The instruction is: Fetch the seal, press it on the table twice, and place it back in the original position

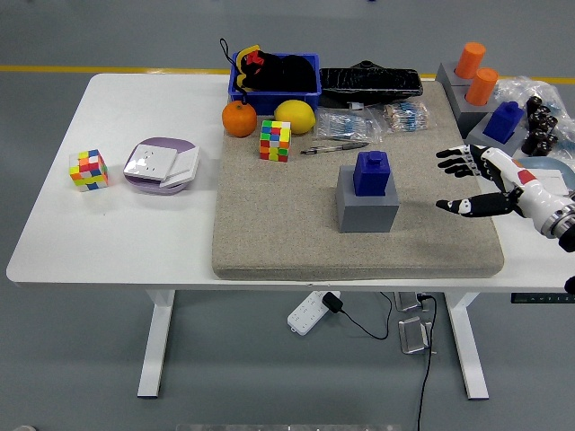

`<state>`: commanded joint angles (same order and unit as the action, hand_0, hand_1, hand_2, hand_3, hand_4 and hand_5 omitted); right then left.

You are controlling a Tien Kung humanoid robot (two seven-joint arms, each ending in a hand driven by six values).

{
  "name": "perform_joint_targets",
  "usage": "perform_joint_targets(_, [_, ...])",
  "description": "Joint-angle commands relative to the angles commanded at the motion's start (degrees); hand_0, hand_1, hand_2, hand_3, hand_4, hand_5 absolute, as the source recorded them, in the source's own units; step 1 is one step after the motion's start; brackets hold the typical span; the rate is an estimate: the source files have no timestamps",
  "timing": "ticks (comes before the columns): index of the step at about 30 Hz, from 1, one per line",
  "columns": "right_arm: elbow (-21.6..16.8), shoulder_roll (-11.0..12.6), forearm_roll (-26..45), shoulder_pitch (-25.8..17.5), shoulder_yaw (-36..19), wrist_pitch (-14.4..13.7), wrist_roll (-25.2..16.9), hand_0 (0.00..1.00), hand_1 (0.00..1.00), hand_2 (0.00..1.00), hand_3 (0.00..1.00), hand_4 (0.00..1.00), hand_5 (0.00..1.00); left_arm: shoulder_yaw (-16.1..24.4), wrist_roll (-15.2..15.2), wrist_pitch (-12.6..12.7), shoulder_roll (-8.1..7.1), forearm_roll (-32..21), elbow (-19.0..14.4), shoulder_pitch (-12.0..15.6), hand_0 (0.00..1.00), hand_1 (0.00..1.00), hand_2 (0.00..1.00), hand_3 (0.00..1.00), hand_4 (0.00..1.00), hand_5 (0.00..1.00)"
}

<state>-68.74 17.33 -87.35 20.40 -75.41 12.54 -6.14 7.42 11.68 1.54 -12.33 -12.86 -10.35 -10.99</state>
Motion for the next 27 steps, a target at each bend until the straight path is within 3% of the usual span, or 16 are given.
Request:
perform_joint_targets(6, [2.27,-1.26,1.97,3.59,4.02,-1.99,-1.51,0.81,0.746,0.748,0.776,0.923,0.002,2.68,0.79,0.19,-0.26,2.65,0.04,0.27,0.807,0.782,0.758,0.798,0.669,0.44])
perform_joint_targets(9, [3.91,-2.02,2.87,5.27,5.56,-2.21,-1.86,0.81,0.746,0.748,0.776,0.923,0.002,1.61,0.6,0.16,-0.35,1.65,0.03,0.18,0.807,0.782,0.758,0.798,0.669,0.44])
perform_joint_targets(18, [7.29,-3.59,4.5,8.77,9.45,-1.73,-2.73,0.811,0.751,0.747,0.781,0.932,0.002,-0.5,-0.08,-0.03,-0.24,-0.11,-0.29,-0.63,0.809,0.782,0.758,0.798,0.667,0.438])
perform_joint_targets(27, [9.78,-3.86,5.66,11.15,12.52,-0.75,-3.67,0.812,0.752,0.75,0.785,0.936,0.002,1.0,0.53,0.09,-0.43,1.59,-0.22,-0.65,0.807,0.783,0.758,0.798,0.669,0.44])
